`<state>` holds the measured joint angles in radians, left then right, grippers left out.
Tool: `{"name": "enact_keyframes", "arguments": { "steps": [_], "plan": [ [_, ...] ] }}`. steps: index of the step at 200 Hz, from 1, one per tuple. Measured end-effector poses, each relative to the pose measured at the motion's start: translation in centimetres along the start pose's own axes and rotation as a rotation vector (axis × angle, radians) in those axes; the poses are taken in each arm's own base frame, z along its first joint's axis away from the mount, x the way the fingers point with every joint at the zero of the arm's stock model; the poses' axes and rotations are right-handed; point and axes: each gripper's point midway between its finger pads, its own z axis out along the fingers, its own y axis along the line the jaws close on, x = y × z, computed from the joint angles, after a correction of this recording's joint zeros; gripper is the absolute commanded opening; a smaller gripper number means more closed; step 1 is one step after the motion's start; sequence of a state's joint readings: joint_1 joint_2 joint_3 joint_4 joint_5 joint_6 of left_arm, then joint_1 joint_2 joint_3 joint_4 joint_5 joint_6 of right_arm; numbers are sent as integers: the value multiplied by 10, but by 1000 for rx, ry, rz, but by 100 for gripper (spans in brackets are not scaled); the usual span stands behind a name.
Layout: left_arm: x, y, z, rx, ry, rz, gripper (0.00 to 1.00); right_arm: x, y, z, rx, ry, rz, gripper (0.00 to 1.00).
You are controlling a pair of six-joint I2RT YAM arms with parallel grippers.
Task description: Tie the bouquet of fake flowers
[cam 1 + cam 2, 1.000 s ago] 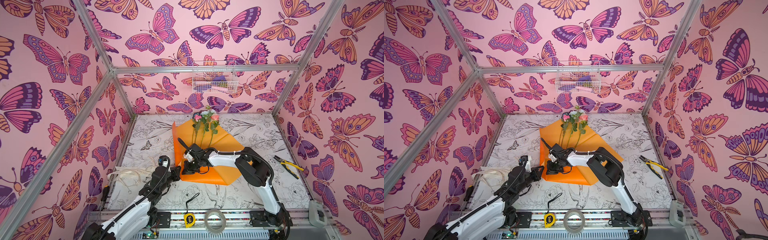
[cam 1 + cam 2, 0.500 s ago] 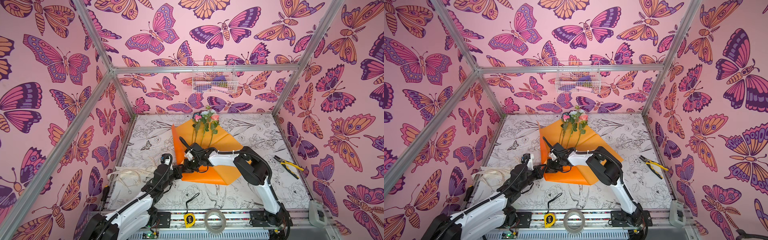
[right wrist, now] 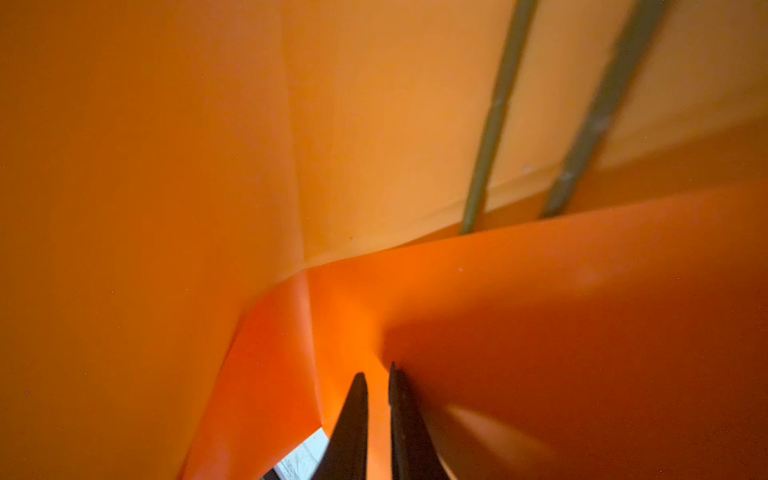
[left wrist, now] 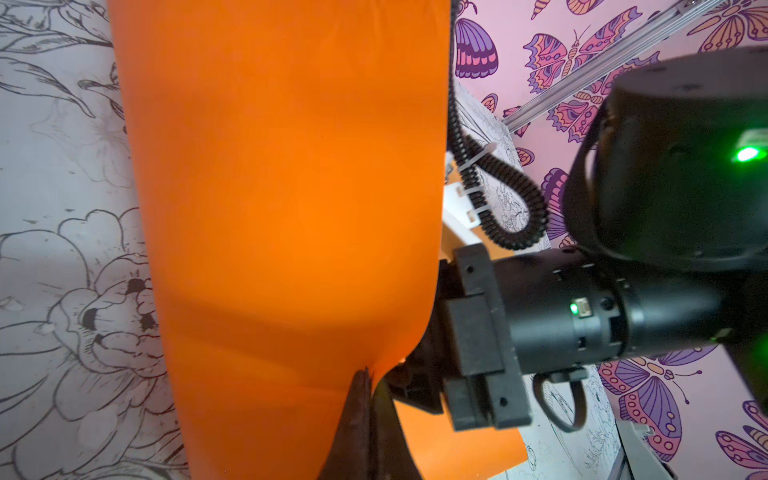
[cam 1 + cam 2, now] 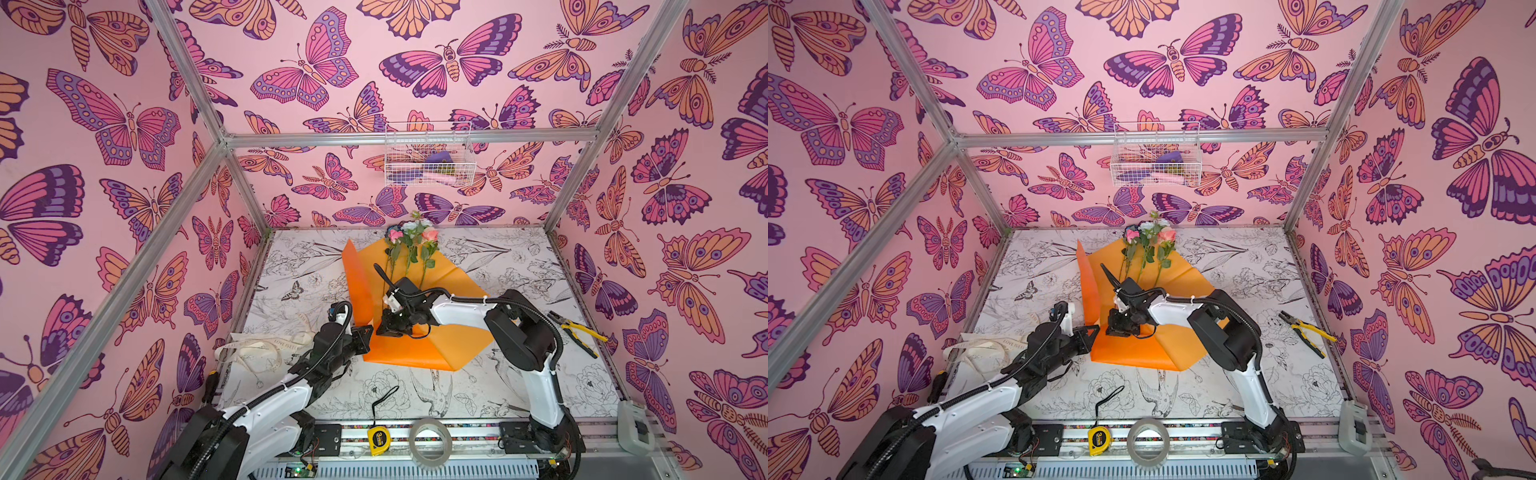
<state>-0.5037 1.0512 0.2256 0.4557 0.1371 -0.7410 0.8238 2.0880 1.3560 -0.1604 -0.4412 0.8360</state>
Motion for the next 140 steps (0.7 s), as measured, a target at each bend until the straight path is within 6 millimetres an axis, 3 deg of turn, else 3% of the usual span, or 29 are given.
{"name": "enact_keyframes", "arguments": {
  "steps": [24,51,88,140],
  "plan": [
    [3,-1,5,10,17,1,0,-8,-4,-16,39,-43,-15,18],
    [5,-3,11,21,32,2,0,-23,-5,-43,77,-113,-40,28],
    [7,-8,20,41,56,4,0,-44,3,-79,92,-217,-92,38],
    [13,-14,34,67,87,9,0,-54,12,-92,99,-267,-143,49]
  ]
}}
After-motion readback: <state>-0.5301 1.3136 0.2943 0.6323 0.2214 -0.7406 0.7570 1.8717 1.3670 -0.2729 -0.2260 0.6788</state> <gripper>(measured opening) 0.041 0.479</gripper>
